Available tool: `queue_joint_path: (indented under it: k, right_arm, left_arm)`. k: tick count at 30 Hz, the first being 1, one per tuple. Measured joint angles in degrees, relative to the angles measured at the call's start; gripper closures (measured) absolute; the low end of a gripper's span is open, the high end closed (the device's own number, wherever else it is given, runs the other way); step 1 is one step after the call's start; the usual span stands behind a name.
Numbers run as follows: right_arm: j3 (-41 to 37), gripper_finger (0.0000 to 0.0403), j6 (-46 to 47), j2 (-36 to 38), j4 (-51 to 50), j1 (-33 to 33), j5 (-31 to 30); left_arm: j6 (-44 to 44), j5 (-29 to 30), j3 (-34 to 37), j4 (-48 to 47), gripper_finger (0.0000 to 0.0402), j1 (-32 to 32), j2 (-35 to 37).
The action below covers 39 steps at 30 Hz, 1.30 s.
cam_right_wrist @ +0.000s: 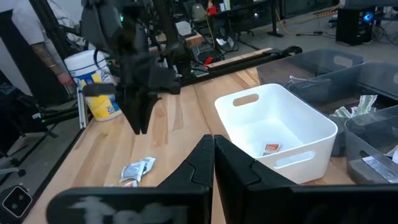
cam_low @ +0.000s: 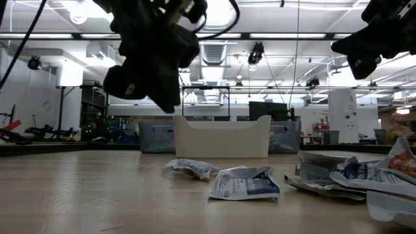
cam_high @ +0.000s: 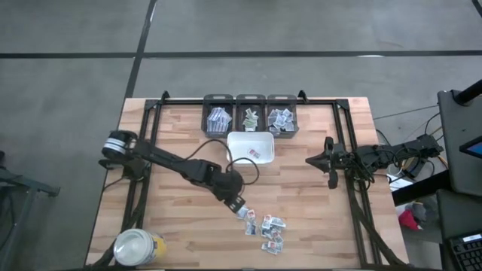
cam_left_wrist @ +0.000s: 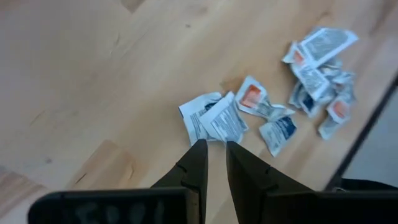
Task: Pick & Place First Aid Supplies
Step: Put the white alcohol pad into the right black bin
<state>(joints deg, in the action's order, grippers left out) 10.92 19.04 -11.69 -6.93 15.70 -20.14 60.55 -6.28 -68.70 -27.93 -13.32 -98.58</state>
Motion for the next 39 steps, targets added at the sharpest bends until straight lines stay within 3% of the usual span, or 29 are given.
queue_joint_path:
  k: [9, 26, 39]
  right_arm:
    - [0.0, 0.0392, 0.01, -0.02, 0.01, 0.02, -0.01]
    - [0.0, 0.0392, -0.17, -0.02, -0.01, 0.01, -0.04]
    - [0.0, 0.0392, -0.19, -0.02, -0.02, 0.02, -0.07]
  left_arm:
    - [1.86, -1.76, -6.82, -4.52, 0.0349, -0.06, -7.62]
    - [0.72, 1.13, -6.57, -4.3, 0.0342, -0.33, -8.27]
    - [4.34, 3.75, -5.87, -3.93, 0.0263, -1.11, -8.27]
